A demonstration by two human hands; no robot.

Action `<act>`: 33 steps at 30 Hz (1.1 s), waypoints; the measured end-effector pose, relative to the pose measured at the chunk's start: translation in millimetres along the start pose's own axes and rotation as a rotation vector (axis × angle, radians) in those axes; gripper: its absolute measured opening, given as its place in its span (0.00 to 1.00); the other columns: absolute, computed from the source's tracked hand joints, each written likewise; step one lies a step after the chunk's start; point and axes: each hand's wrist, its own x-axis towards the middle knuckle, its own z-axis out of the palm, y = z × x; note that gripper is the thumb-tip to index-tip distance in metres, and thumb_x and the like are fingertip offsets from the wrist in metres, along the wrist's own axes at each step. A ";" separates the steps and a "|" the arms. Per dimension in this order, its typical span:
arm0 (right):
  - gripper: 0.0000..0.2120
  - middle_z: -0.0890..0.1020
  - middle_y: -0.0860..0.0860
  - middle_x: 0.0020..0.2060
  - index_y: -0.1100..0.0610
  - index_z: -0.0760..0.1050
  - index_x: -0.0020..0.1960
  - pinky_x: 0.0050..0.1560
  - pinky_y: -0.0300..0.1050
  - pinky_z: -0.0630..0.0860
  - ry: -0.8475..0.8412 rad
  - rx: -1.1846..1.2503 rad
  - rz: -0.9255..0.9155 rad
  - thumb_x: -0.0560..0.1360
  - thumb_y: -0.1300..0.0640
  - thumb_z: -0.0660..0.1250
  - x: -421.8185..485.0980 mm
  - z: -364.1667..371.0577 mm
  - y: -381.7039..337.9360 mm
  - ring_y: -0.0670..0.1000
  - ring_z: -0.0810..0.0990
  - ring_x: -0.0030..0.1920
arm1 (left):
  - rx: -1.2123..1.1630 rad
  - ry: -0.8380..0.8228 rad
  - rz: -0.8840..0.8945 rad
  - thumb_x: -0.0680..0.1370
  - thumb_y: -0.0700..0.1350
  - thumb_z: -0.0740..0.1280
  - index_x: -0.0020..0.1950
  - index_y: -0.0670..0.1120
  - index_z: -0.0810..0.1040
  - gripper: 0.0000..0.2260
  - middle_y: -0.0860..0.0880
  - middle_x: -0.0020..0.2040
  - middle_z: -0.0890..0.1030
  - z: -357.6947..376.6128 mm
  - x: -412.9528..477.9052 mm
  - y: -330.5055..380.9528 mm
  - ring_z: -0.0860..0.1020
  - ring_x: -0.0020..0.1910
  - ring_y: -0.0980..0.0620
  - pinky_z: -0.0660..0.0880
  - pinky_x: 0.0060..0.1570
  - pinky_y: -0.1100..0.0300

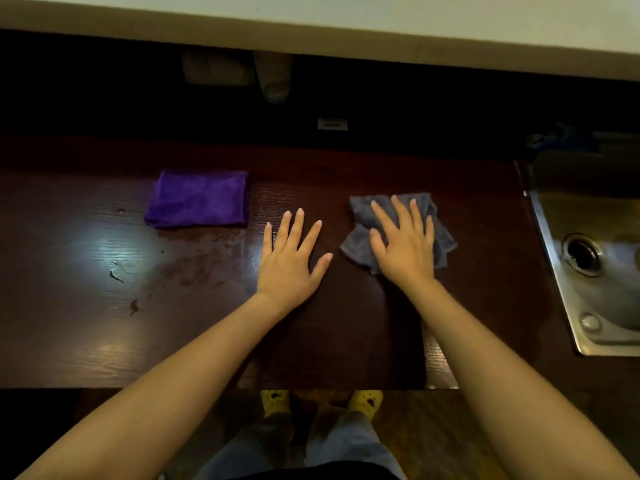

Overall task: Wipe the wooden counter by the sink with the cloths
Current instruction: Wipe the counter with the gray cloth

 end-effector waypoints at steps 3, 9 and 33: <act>0.24 0.61 0.53 0.75 0.44 0.61 0.73 0.72 0.64 0.47 0.029 0.020 0.028 0.77 0.46 0.57 43.1 1.7 3.9 0.59 0.51 0.76 | -0.021 0.002 0.001 0.76 0.61 0.53 0.74 0.53 0.57 0.28 0.45 0.77 0.56 -0.2 4.0 19.0 0.50 0.76 0.46 0.43 0.73 0.42; 0.24 0.59 0.53 0.75 0.45 0.60 0.73 0.73 0.64 0.46 0.026 0.004 -0.028 0.78 0.45 0.55 86.8 -0.2 22.0 0.59 0.50 0.76 | 0.025 -0.037 0.006 0.76 0.63 0.49 0.75 0.54 0.53 0.28 0.46 0.78 0.52 8.9 10.4 52.5 0.46 0.77 0.47 0.38 0.72 0.40; 0.26 0.64 0.53 0.73 0.45 0.62 0.73 0.72 0.60 0.57 -0.047 0.004 -0.032 0.75 0.45 0.54 -158.8 -42.9 141.7 0.56 0.55 0.75 | -0.005 -0.110 -0.030 0.79 0.60 0.48 0.75 0.54 0.49 0.26 0.46 0.78 0.47 37.7 17.4 174.6 0.41 0.76 0.47 0.36 0.71 0.38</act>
